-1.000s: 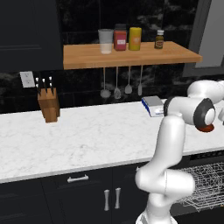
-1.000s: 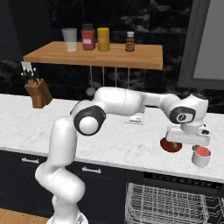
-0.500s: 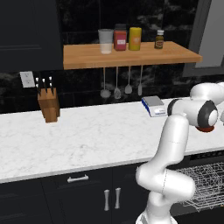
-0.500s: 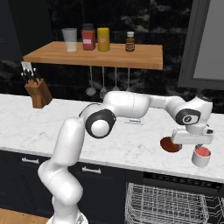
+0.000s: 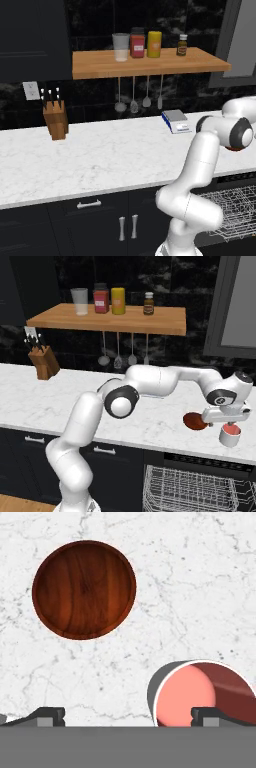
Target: Pick up the cup and bowl from the counter, place them in the dishwasher, and close the dishwasher door.
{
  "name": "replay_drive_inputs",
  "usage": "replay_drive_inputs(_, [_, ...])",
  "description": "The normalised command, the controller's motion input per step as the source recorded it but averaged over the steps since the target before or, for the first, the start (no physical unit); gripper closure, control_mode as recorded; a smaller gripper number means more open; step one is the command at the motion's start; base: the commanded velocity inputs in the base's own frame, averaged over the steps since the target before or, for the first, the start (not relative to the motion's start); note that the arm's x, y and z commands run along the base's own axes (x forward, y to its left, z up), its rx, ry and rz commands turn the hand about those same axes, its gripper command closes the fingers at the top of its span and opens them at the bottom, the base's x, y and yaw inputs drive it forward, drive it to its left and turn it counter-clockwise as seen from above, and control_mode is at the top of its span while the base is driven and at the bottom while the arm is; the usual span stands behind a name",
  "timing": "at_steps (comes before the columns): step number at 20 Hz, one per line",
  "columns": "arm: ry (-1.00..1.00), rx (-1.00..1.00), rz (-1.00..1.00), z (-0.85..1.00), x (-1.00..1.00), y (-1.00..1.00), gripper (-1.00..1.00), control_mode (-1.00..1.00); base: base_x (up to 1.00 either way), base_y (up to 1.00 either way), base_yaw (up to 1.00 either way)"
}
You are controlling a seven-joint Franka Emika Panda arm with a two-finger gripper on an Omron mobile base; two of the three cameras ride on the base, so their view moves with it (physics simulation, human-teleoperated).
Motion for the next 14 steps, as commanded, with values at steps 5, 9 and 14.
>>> replay_drive_inputs(5, [0.01,0.00,-0.08,-0.02,0.06,0.00,-1.00,-1.00,0.00,0.00,0.00])
replay_drive_inputs(9, [0.06,0.00,-0.13,-0.03,0.06,0.00,-1.00,-1.00,0.00,0.00,0.00])
replay_drive_inputs(14, [0.02,-0.01,-0.13,-0.19,0.02,0.00,-1.00,-1.00,0.00,0.00,0.00])
